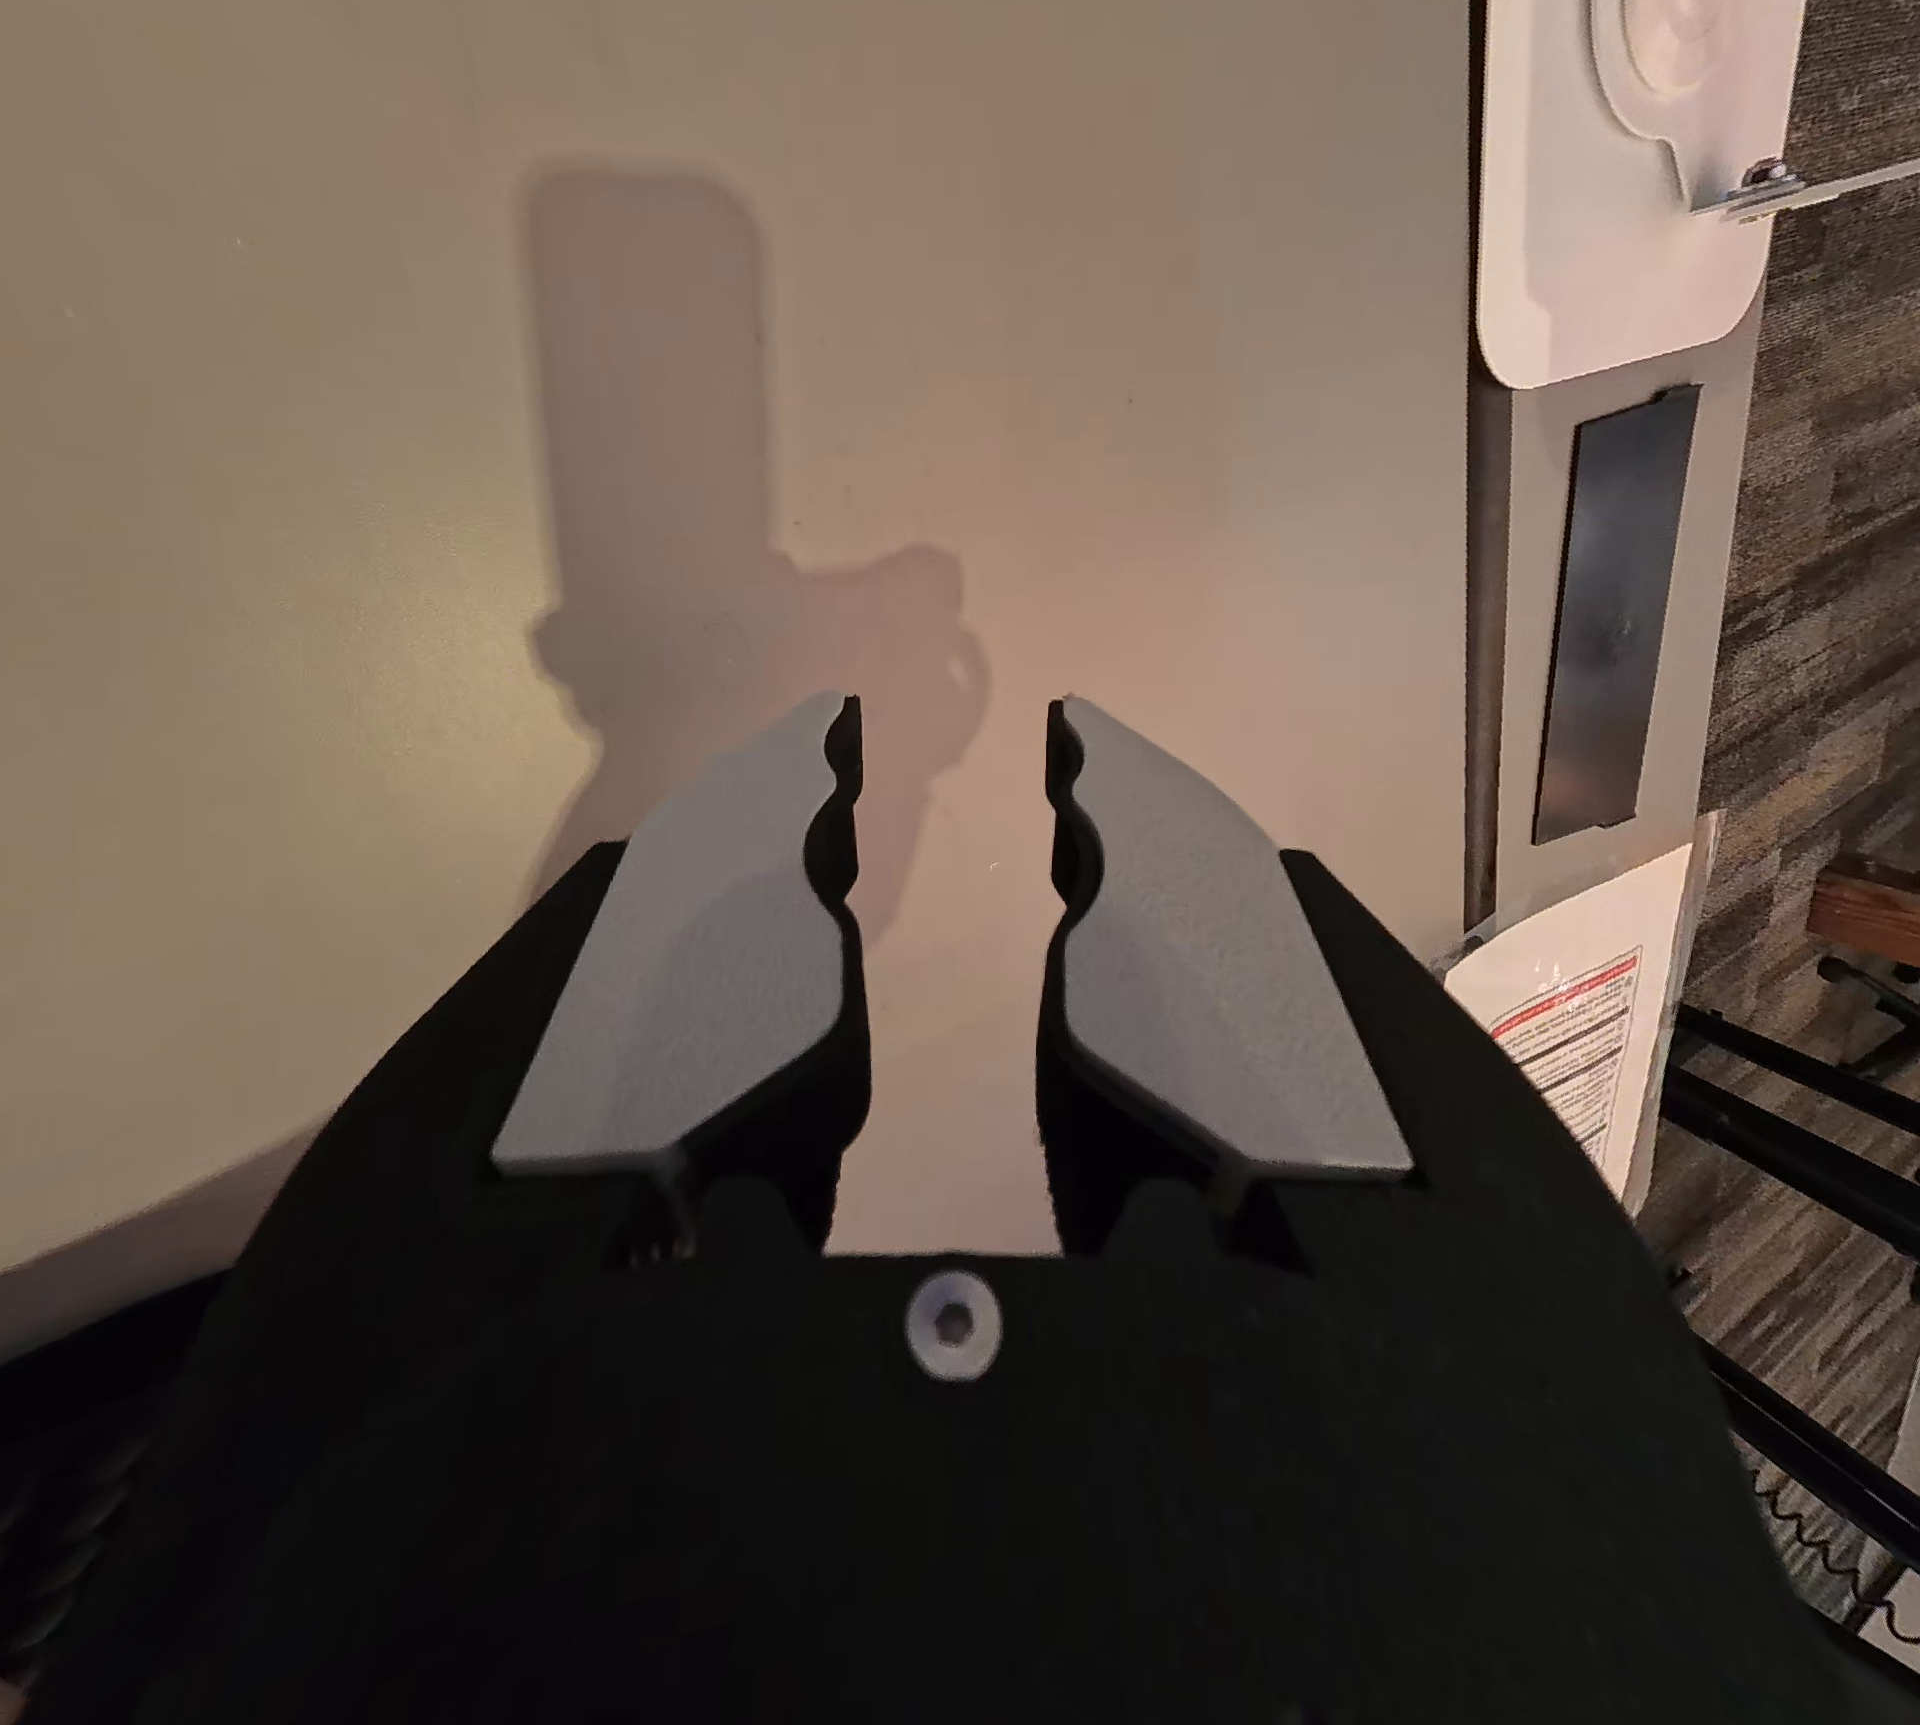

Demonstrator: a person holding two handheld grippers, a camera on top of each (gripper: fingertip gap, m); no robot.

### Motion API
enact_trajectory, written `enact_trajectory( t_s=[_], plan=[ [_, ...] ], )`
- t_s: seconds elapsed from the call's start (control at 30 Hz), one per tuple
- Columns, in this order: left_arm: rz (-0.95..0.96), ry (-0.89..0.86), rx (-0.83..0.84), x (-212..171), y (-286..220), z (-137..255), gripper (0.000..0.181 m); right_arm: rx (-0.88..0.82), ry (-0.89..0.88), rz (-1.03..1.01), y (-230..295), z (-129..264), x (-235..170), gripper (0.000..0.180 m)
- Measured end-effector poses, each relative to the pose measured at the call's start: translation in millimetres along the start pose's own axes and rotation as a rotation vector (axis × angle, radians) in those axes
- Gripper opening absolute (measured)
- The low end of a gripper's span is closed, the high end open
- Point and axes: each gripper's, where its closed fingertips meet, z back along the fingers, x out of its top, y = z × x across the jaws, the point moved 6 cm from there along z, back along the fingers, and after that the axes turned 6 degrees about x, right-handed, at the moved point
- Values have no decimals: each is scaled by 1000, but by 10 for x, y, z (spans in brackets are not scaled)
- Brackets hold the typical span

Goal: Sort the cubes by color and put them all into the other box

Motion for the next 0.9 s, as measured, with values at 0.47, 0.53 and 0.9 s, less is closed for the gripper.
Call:
enact_trajectory(
  t_s=[0.47,0.53,0.9],
  plan=[
    [30,30,29,-144,61,20,23,-7,-32,24,14,104,-13,32],
    [9,13,88,-137,105,43,23,-6,-38,33,25,113,-3,31],
    [-94,-649,541,1001,-314,1439,23,-39,-276,-20,102,270,537,32]
  ],
)
